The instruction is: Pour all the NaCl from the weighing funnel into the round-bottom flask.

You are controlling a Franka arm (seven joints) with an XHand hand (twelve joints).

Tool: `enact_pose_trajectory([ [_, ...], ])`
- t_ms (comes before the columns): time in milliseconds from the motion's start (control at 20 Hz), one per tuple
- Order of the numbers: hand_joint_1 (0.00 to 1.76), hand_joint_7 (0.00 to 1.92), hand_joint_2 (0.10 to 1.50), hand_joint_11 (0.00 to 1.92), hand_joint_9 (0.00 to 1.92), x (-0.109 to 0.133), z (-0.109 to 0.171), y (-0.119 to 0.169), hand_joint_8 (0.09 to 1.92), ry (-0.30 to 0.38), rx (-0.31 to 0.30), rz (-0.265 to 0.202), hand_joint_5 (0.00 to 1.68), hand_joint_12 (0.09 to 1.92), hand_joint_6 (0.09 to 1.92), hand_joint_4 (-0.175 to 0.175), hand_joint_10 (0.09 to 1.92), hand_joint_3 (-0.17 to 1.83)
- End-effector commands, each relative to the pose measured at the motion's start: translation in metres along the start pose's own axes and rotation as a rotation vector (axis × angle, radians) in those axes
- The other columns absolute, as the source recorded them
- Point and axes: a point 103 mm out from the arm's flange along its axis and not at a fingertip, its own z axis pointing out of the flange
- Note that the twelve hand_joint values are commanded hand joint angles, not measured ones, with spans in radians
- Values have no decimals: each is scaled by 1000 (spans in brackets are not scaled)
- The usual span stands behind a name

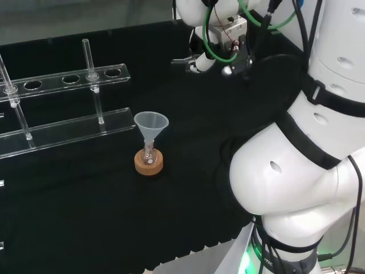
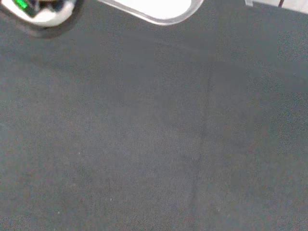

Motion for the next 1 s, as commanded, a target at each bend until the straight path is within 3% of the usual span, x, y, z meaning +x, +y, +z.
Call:
enact_pose_trajectory([
  [50, 881, 1447, 571, 91, 1086, 6, -21, -21, 401, -13, -10, -34, 1194, 1522, 501, 175, 208, 587],
  [600, 882, 1453, 571, 89, 1085, 27, -30, -62, 394, -1, 8, -61, 1199, 1524, 498, 175, 206, 588],
  [1000, 882, 1456, 571, 89, 1085, 48, -25, -81, 389, 2, 36, -143, 1201, 1525, 496, 175, 205, 589],
])
